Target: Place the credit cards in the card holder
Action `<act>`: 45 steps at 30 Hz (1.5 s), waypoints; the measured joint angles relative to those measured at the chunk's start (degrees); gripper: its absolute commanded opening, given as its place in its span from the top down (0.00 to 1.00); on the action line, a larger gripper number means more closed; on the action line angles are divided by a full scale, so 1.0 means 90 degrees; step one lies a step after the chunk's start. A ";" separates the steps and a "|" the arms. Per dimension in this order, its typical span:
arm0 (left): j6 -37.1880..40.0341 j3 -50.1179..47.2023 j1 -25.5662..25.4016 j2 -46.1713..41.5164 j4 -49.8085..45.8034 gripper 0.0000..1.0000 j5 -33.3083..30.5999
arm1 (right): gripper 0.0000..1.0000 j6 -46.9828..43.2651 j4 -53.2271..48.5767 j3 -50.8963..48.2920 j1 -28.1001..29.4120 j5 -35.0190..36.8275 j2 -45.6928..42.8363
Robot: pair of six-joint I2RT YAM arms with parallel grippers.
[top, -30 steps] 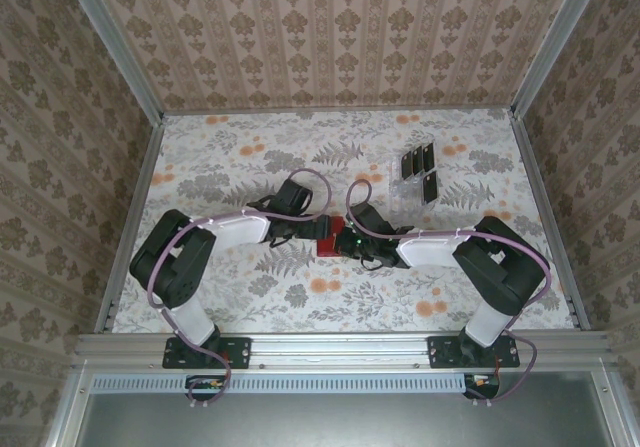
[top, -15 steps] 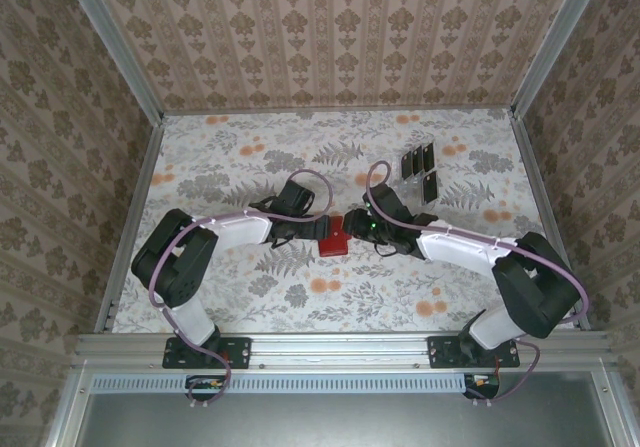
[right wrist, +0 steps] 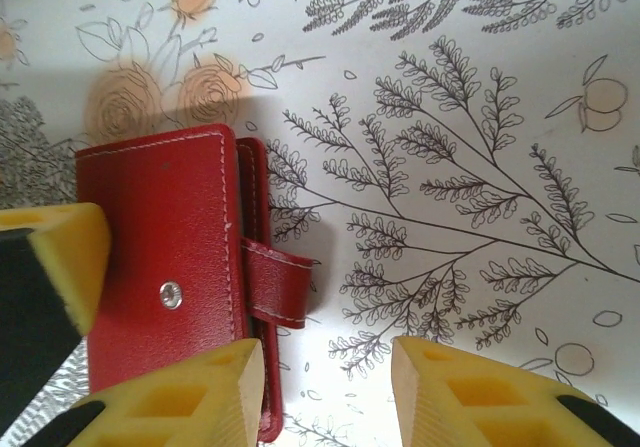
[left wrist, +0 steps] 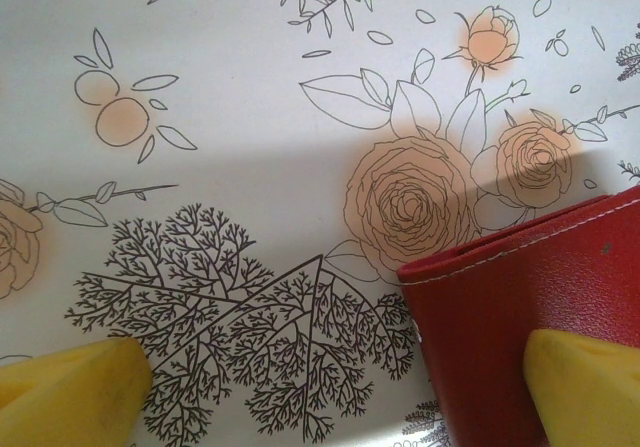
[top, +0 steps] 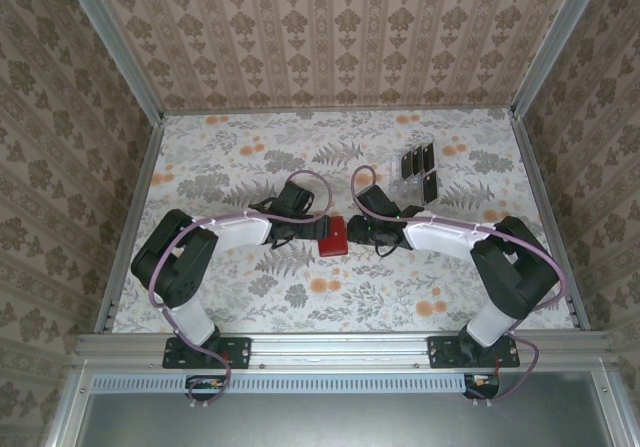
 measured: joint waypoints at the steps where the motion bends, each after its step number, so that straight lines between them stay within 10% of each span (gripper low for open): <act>1: 0.0000 0.0000 0.0000 0.0000 0.0002 0.00 0.0000 | 0.60 -0.0015 -0.0005 0.0061 0.0000 0.0000 0.0078; 31: 0.0000 -0.0168 0.0005 -0.0061 0.0240 0.00 -0.0022 | 0.75 -0.0231 -0.0843 0.0347 -0.0017 0.0478 0.0573; 45: -0.0002 -0.0204 0.0005 -0.0073 0.0294 0.00 -0.0022 | 0.56 -0.0459 -0.0826 -0.0070 -0.0080 0.0211 -0.0352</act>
